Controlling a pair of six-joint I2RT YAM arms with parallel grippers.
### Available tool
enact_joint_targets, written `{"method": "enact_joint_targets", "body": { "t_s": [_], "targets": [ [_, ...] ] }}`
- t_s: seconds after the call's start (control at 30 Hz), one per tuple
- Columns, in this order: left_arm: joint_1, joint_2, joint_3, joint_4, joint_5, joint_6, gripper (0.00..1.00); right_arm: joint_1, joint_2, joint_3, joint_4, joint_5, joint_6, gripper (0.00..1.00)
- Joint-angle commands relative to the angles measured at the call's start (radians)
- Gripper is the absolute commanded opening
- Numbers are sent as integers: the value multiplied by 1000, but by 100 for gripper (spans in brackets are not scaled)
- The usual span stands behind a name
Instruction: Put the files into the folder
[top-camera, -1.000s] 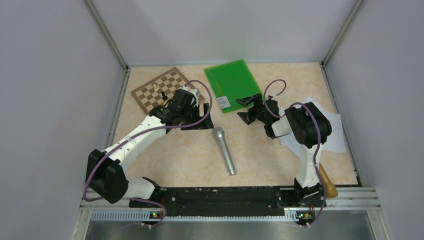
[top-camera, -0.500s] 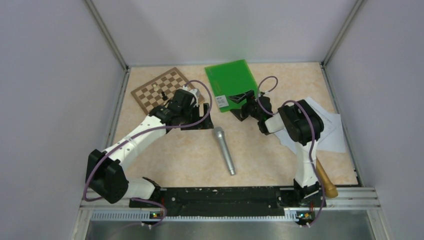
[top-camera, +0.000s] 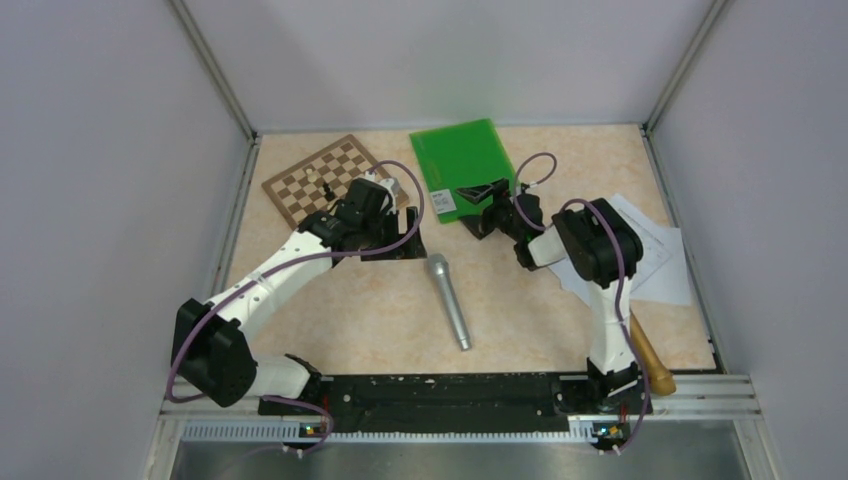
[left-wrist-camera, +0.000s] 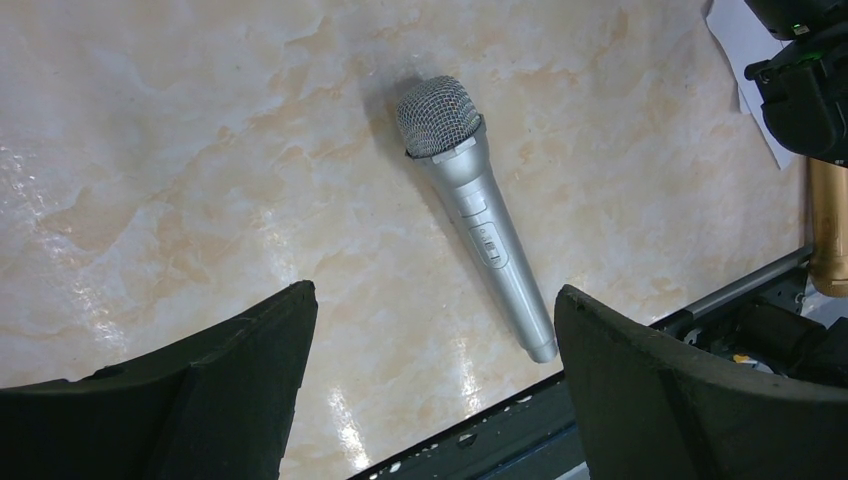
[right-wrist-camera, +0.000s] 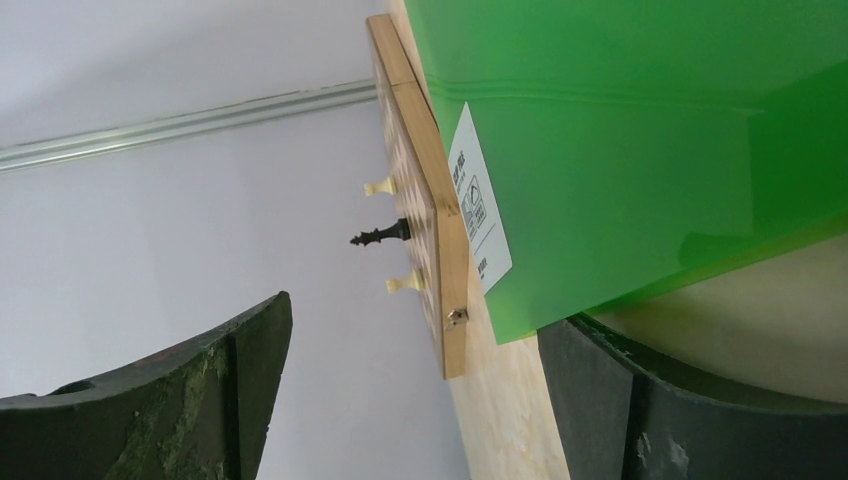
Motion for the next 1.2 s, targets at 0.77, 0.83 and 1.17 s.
{"method": "enact_joint_targets", "body": {
  "t_s": [0.77,0.83,1.17],
  "targets": [
    [2,-98,-4,-51,-102,11,93,-50,73,172,-202,248,-15,29],
    [1,-100,0,-53,-109,16,93,-60,46,140,-196,243,-29,0],
    [3,-68,79,-36,-113,-26,93,-115,-344,-117,-265,212,-316,0]
  ]
}}
